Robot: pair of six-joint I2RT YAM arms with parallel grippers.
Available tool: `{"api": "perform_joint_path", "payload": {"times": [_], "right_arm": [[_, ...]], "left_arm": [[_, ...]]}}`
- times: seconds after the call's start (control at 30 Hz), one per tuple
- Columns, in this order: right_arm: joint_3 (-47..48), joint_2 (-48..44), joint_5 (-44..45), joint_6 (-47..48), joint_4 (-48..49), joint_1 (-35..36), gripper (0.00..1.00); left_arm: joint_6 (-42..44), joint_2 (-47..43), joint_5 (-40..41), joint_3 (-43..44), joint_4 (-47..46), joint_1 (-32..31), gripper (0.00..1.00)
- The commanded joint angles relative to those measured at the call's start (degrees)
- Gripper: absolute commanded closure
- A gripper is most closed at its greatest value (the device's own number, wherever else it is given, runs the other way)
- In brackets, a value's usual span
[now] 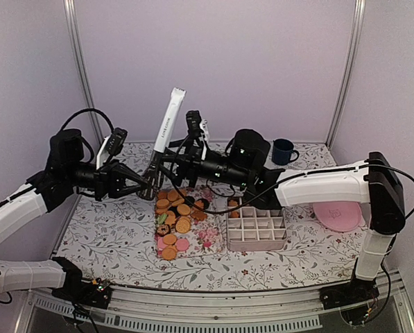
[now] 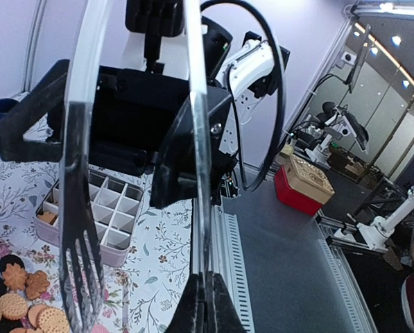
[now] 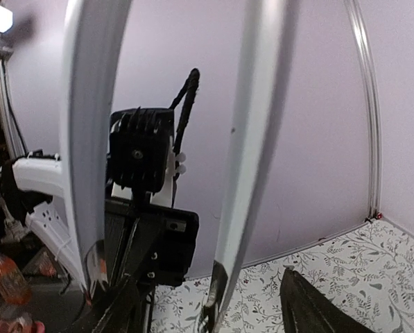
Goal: Pack the cookies
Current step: Pass from the right arm to the left, then pass from the left arm to the right
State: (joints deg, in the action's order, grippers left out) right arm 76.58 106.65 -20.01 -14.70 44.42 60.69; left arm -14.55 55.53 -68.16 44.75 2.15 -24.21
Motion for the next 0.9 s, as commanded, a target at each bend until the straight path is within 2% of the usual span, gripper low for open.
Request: {"api": "perform_joint_path", "payload": {"times": [0.0, 0.1, 0.23, 0.5, 0.7, 0.87], "right_arm": [[-1.3, -6.02, -10.11, -0.45, -5.61, -3.6, 0.22], [-3.92, -9.77, -20.15, -3.34, -7.45, -8.02, 0.1], [-3.59, -12.62, -26.82, -3.58, -13.08, -10.5, 0.06], [7.11, -8.16, -31.07, 1.58, -28.23, -11.69, 0.06], [11.84, -5.12, -31.97, 2.62, -32.79, -11.69, 0.06], [13.64, -3.3, -31.72, 2.58, -33.26, -11.54, 0.11]], "left_arm": [[4.95, -0.03, 0.59, 3.38, 4.24, 0.62, 1.0], [7.71, 0.1, 1.39, 4.02, 6.66, 0.73, 1.0], [10.93, 0.18, 3.16, 3.88, 8.88, 0.65, 1.0], [17.46, 1.23, 5.53, 4.31, 12.65, 0.42, 1.0], [24.73, 1.73, 7.98, 5.0, 17.98, -0.05, 1.0], [26.36, 1.98, 8.43, 5.13, 18.87, -0.3, 1.0]]}}
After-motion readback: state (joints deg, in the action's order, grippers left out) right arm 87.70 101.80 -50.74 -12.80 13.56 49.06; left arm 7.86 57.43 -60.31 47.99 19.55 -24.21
